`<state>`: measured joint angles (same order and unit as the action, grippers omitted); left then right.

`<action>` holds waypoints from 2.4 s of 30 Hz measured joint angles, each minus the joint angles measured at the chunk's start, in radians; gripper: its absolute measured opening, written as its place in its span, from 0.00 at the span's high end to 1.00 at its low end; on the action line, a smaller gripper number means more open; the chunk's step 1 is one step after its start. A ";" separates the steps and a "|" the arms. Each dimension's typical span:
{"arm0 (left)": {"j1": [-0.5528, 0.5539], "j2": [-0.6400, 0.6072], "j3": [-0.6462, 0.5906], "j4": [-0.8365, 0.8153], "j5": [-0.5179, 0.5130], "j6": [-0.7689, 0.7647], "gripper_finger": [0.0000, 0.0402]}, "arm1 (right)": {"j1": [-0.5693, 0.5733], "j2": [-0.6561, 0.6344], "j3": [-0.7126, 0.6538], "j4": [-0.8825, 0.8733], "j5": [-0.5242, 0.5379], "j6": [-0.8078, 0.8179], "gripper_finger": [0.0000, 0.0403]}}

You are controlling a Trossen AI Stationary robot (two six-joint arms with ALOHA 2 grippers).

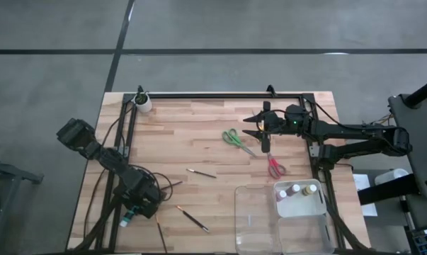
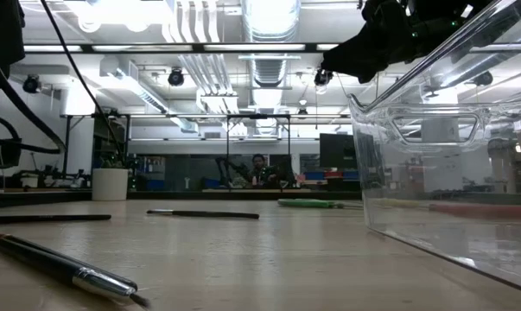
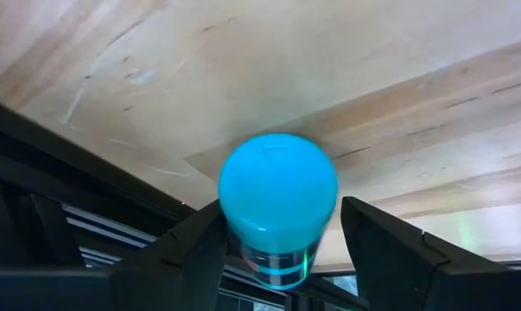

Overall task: Pick & Place Paint Supplies
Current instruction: Put the blue paint bottle into the white bin

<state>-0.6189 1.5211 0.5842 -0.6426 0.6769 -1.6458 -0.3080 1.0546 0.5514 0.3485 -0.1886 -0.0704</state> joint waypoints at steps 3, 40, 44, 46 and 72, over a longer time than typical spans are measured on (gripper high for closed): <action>0.000 0.000 0.000 0.000 0.000 0.000 0.45 | 0.000 0.000 0.000 0.000 0.000 0.000 0.50; 0.000 -0.001 0.000 0.008 -0.030 0.026 0.57 | 0.000 0.000 0.000 0.000 0.000 0.000 0.50; 0.000 -0.002 0.000 0.008 -0.026 0.026 0.66 | 0.000 0.000 0.000 0.000 0.000 0.000 0.50; 0.000 -0.002 0.000 0.009 -0.026 0.026 0.67 | 0.000 0.000 0.000 0.000 0.000 0.000 0.50; 0.057 -0.002 0.009 0.020 -0.085 0.024 0.57 | 0.000 0.000 0.000 0.000 0.000 0.000 0.50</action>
<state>-0.5622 1.5189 0.5937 -0.6222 0.5923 -1.6222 -0.3084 1.0546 0.5514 0.3485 -0.1886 -0.0704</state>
